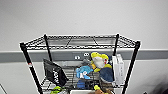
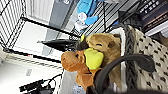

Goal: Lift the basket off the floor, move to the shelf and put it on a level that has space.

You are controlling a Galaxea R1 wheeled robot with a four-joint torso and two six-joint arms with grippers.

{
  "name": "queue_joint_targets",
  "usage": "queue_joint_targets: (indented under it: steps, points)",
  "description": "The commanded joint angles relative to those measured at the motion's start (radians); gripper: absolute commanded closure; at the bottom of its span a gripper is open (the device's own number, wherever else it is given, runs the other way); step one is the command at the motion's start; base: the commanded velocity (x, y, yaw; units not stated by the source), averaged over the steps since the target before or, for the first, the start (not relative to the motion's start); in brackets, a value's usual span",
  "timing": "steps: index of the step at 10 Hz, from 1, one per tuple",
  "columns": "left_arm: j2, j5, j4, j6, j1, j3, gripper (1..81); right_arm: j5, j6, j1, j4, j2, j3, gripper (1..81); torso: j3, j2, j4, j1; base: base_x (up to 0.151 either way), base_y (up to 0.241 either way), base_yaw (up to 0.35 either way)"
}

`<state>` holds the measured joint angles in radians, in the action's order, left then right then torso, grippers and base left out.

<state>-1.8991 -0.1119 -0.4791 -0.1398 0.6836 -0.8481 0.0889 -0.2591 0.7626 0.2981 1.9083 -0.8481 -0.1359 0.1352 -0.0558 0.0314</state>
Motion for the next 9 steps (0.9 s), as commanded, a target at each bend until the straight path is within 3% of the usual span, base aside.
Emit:
queue_joint_targets:
  steps: [1, 9]
  points:
    - [0.064, -0.017, -0.024, 0.035, -0.222, 0.106, 81.1, -0.001, 0.0, -0.249, 0.07, -0.075, 0.118, 81.1, 0.0, 0.0, 0.0, 0.0, 0.0, 0.0, 0.0]
    - [0.147, -0.031, -0.027, 0.178, -0.46, 0.222, 81.1, -0.023, 0.001, -0.444, 0.184, -0.13, 0.218, 81.1, 0.0, 0.0, 0.0, 0.0, 0.0, 0.0, 0.0]
